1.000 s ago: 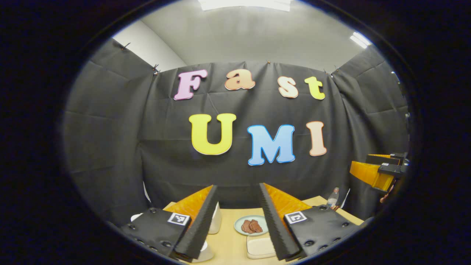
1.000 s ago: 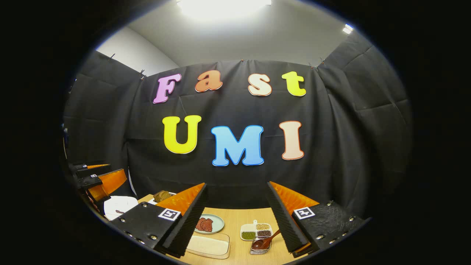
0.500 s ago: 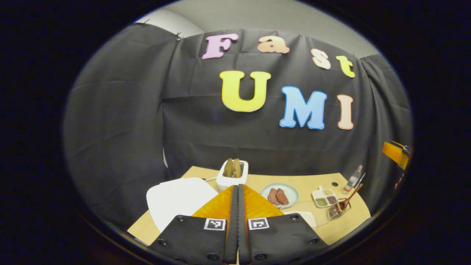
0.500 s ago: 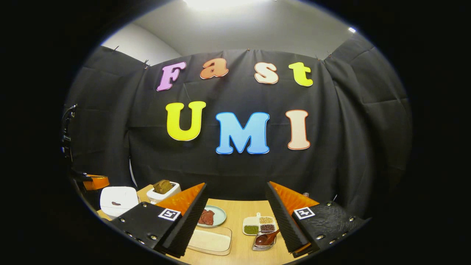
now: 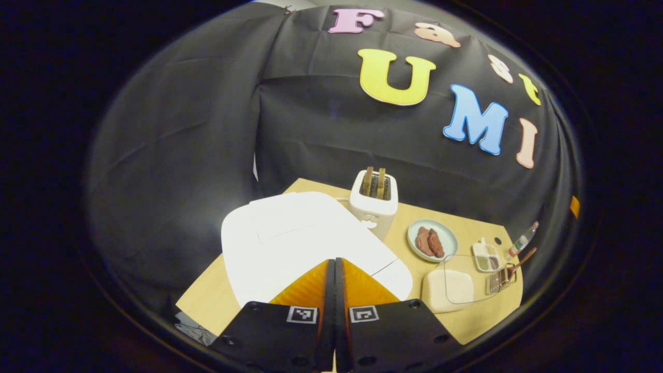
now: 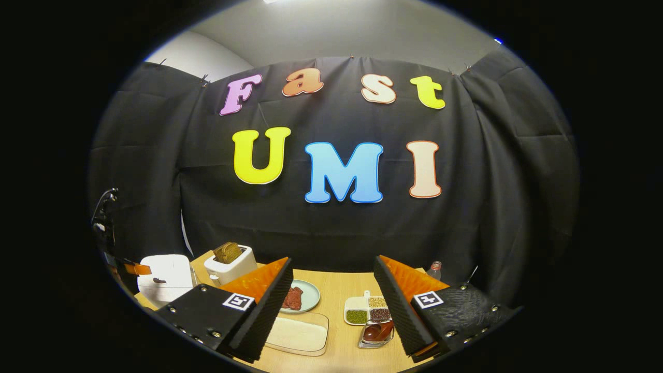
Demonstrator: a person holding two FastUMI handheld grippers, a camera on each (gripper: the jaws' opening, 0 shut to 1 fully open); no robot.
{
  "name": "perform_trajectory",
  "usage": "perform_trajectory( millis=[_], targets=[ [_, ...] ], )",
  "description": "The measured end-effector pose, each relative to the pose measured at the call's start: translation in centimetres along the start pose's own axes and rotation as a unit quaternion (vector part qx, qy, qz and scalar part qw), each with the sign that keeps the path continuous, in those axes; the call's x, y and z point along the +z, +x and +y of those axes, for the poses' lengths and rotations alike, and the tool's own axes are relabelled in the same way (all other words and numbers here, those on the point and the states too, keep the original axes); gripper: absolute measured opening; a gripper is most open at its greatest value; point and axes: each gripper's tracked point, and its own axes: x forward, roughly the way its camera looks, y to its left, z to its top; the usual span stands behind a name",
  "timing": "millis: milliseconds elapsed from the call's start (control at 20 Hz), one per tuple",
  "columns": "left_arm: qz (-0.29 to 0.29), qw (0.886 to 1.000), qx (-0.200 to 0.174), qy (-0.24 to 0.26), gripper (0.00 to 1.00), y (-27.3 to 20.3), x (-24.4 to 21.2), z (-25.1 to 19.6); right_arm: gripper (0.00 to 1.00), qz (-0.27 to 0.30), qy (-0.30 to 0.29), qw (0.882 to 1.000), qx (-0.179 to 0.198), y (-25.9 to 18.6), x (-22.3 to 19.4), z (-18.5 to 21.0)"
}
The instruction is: Close the left gripper, press the button to open the rice cooker; take a wooden spoon from the chopstick holder with the right hand, scoop a spoonful of rice and pour it into the rice cooker, then put the wooden spoon back into the chopstick holder.
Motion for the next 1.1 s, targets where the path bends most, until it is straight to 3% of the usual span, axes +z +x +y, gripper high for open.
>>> perform_trajectory(
  millis=[200, 250, 600, 750, 900, 950, 1100],
  targets=[
    [0.046, 0.999, -0.005, -0.021, 0.08, 1.8, -3.2, -0.4, 0.96, 0.004, -0.005, 1.000, -0.006, 0.4, -0.3, -0.3],
    [0.022, 1.000, -0.002, -0.014, 0.08, 2.1, -2.4, -0.1, 0.96, 0.006, -0.003, 1.000, -0.007, 0.4, -0.5, -0.4],
    [0.037, 0.999, 0.006, -0.008, 0.09, 2.6, -2.5, 0.1, 0.96, 0.008, 0.002, 1.000, -0.009, 0.3, -0.7, -0.8],
    [-0.024, 0.999, 0.019, 0.009, 0.13, 1.0, 1.4, -0.2, 0.96, 0.005, 0.001, 1.000, -0.010, 0.2, -0.5, -1.0],
    [-0.147, 0.986, 0.044, 0.059, 0.92, -2.6, 7.8, -0.8, 0.96, 0.004, -0.002, 1.000, -0.012, 0.1, -0.6, -1.3],
    [-0.174, 0.981, 0.043, 0.075, 0.99, -3.5, 9.6, -1.3, 0.96, 0.005, -0.001, 1.000, -0.012, 0.0, -0.7, -1.2],
    [-0.209, 0.974, 0.002, 0.082, 0.97, -7.7, 11.7, -4.5, 0.96, 0.000, 0.002, 1.000, -0.018, -0.5, -0.4, -1.5]
  ],
)
